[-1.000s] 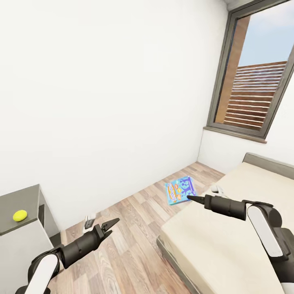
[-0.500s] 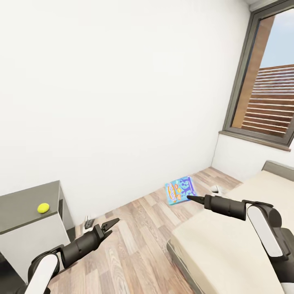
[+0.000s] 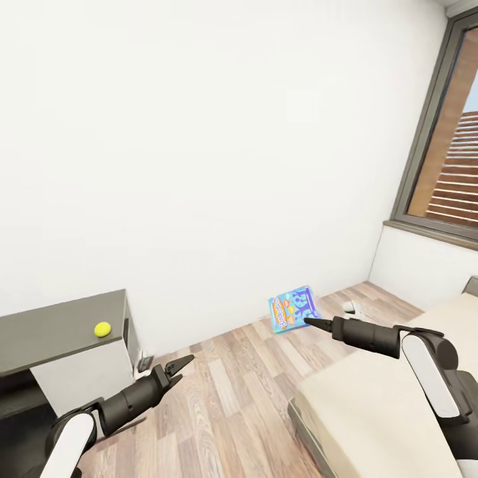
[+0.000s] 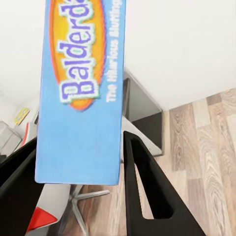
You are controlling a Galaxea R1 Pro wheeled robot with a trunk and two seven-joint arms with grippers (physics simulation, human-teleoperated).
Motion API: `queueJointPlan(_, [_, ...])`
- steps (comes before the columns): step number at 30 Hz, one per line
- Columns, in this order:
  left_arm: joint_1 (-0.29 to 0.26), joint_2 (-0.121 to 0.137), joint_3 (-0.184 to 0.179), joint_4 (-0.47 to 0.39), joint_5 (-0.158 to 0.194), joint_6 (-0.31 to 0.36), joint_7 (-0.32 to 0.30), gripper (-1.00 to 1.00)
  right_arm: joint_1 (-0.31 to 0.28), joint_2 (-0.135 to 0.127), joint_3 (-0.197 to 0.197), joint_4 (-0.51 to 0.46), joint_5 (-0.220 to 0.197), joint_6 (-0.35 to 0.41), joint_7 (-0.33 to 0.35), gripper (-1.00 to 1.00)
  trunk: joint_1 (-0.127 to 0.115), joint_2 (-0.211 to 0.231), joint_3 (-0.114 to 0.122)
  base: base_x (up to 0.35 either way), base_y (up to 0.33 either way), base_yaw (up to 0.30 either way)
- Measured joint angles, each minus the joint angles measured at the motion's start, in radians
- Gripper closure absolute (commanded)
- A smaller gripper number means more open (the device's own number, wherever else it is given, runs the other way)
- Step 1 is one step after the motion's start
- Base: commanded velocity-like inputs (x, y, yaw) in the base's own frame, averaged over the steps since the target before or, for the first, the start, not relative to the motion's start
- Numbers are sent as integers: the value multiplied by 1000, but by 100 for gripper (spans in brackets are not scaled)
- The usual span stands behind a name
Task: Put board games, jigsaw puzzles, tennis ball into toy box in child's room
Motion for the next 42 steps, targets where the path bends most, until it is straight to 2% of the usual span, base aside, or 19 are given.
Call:
queueJointPlan(17, [-1,0,0,4,0,0,0,-100,-1,0,0,0,0,0,0,100,-65,118,70,0,0,229])
queueJointPlan(29, [-2,-1,0,9,0,0,0,-100,-1,-1,0,0,1,0,0,100,-65,118,79,0,0,260])
queueJointPlan(42, [-2,0,0,9,0,0,0,-100,-1,-2,0,0,-6,1,0,100,-65,118,77,0,0,234])
